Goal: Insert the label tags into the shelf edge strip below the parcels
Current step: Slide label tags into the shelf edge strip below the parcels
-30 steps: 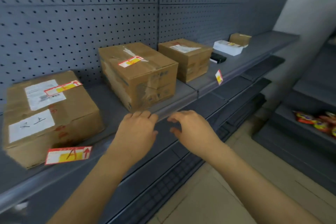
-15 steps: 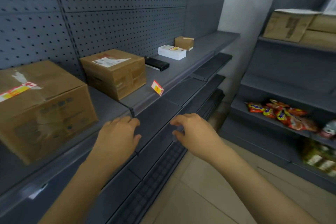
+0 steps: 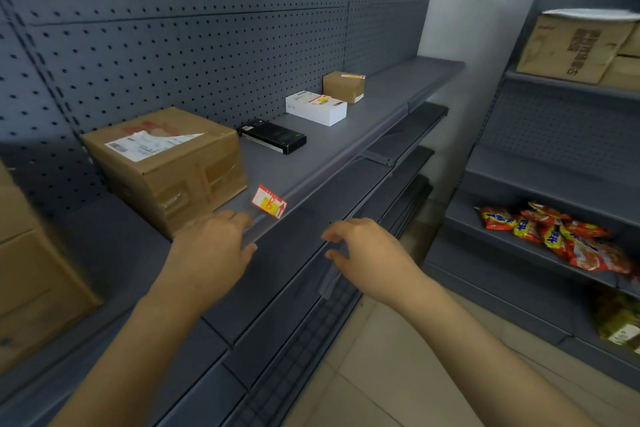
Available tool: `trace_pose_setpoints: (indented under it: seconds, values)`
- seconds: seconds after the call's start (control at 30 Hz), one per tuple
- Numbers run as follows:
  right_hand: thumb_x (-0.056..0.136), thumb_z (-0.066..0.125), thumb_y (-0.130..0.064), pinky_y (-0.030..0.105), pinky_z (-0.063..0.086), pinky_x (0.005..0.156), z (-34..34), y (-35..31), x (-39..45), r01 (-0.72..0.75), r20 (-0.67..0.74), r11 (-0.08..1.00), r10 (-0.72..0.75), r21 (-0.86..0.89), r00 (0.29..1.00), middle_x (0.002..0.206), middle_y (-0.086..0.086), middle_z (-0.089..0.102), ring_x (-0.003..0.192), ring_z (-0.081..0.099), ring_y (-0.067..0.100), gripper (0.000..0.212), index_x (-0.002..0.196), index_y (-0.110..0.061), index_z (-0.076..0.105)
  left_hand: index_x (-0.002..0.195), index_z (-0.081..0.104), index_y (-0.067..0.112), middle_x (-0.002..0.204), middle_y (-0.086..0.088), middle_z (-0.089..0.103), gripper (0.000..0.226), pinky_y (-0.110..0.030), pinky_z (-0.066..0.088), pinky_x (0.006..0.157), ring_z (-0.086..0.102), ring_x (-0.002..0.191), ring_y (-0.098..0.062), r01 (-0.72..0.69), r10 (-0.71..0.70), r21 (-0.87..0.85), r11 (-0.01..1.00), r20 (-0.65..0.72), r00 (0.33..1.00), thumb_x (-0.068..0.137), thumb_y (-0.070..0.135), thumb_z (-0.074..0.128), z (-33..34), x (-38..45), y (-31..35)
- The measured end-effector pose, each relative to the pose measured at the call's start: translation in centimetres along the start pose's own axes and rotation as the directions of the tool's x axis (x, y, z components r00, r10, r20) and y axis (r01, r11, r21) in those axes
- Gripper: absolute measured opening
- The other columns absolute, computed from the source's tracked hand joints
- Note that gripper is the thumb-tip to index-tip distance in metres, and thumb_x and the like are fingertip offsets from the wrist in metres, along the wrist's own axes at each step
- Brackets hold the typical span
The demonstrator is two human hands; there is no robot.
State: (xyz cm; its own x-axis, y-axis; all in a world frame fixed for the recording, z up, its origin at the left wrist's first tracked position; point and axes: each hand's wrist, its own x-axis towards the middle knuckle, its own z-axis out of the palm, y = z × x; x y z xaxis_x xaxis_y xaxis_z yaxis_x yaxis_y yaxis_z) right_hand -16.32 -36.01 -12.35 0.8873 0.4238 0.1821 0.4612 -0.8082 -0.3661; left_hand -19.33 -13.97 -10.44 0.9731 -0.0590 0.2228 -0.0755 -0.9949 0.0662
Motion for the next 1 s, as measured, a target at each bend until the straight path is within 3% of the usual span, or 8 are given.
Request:
trace_pose_setpoints:
  seconds: [0.3, 0.53, 0.83, 1.0]
  values:
    - [0.092, 0.056, -0.021, 0.039, 0.048, 0.090, 0.8, 1.9, 10.5, 0.107, 0.037, 0.993, -0.109, 0.039, 0.993, 0.114, 0.007, 0.064, 0.108, 0.054, 0.025, 0.027, 0.118, -0.017, 0.061, 0.113, 0.056, 0.015, 0.112, -0.008, 0.062, 0.031, -0.038, 0.048, 0.082, 0.059, 0.101, -0.028, 0.045, -0.044, -0.015, 0.999, 0.037, 0.998, 0.086, 0.030, 0.060, 1.5, 8.1, -2.3]
    - [0.089, 0.057, -0.018, 0.036, 0.049, 0.085, 2.9, 2.6, 16.3, 0.211, 0.138, 0.973, -0.222, 0.094, 0.965, 0.114, 0.008, 0.064, 0.104, 0.057, 0.025, 0.027, 0.116, -0.016, 0.062, 0.123, 0.052, 0.024, 0.121, 0.000, 0.060, 0.036, -0.031, 0.046, 0.087, 0.057, 0.107, -0.019, 0.127, -0.124, -0.028, 0.991, 0.085, 0.989, 0.089, 0.038, 0.055, 2.3, 10.2, -3.0]
    - [0.085, 0.065, -0.026, 0.036, 0.047, 0.084, 4.8, 4.1, 20.6, 0.416, 0.186, 0.884, -0.454, 0.213, 0.871, 0.106, 0.005, 0.066, 0.105, 0.052, 0.022, 0.021, 0.105, -0.018, 0.067, 0.125, 0.050, 0.030, 0.126, 0.006, 0.057, 0.040, -0.035, 0.049, 0.090, 0.055, 0.112, -0.015, 0.291, -0.286, -0.045, 0.956, 0.100, 0.953, 0.087, 0.041, 0.058, 2.6, 11.3, -1.6]
    - [0.086, 0.062, -0.022, 0.037, 0.047, 0.081, 4.9, 4.6, 21.5, 0.493, 0.198, 0.831, -0.545, 0.259, 0.815, 0.098, 0.004, 0.067, 0.098, 0.052, 0.021, 0.012, 0.095, -0.020, 0.069, 0.115, 0.053, 0.029, 0.115, 0.005, 0.062, 0.033, -0.030, 0.051, 0.078, 0.060, 0.098, -0.017, 0.380, -0.378, -0.042, 0.924, 0.048, 0.925, 0.085, 0.042, 0.060, 2.6, 10.2, -0.8]
